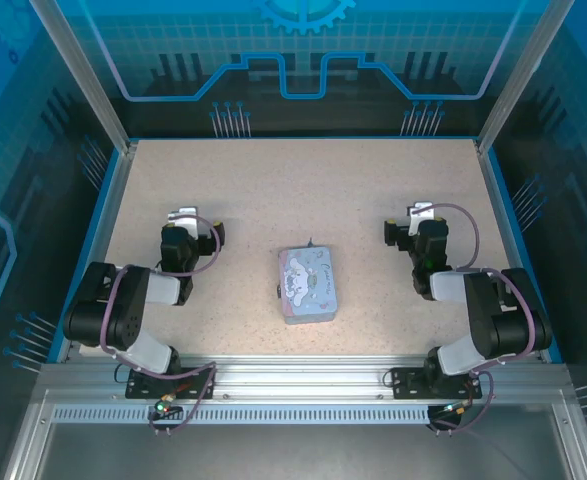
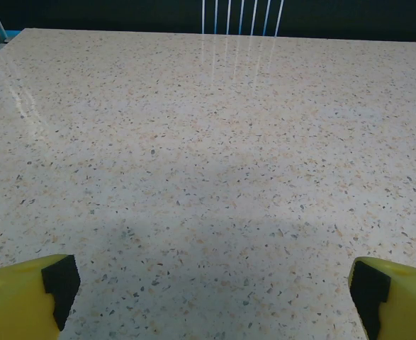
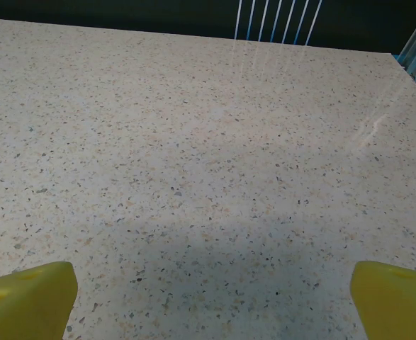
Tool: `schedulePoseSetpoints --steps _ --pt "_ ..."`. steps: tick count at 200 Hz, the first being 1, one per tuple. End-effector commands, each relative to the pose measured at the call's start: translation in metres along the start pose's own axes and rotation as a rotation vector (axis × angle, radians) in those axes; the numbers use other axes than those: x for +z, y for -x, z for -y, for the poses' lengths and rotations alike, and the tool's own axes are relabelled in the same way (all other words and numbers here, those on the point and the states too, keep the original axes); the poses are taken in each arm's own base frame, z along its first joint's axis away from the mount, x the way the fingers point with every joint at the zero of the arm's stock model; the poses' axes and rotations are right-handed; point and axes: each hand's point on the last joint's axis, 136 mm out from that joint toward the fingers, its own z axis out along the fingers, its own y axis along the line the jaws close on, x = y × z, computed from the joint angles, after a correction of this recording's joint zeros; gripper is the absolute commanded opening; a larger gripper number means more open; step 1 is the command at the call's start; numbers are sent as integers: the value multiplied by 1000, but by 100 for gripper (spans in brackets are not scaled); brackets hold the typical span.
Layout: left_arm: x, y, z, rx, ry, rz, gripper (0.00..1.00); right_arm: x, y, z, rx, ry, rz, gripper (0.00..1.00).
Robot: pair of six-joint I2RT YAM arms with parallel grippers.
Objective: Unlock a padlock with a key
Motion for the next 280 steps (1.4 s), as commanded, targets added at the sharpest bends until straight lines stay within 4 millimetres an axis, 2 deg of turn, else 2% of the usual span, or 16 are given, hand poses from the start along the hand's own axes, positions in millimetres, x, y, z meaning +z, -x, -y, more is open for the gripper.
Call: schedulePoseSetpoints --steps 1,203,221,239,254,280 --pt "0 9 5 12 -30 26 99 -2 2 0 13 -10 20 100" --pt "2 12 -8 -29 26 27 99 -2 2 0 21 6 17 100" --pt "0 13 -9 -26 35 24 99 -7 6 8 45 -30 33 100" --pt "-2 27 -15 -37 76 -8 99 -10 6 6 35 -30 47 100" --pt "-4 40 -12 -28 68 -49 99 -9 6 7 37 -32 46 100" --pt "-11 72 -8 -60 56 -40 99 -7 6 5 30 -27 32 100"
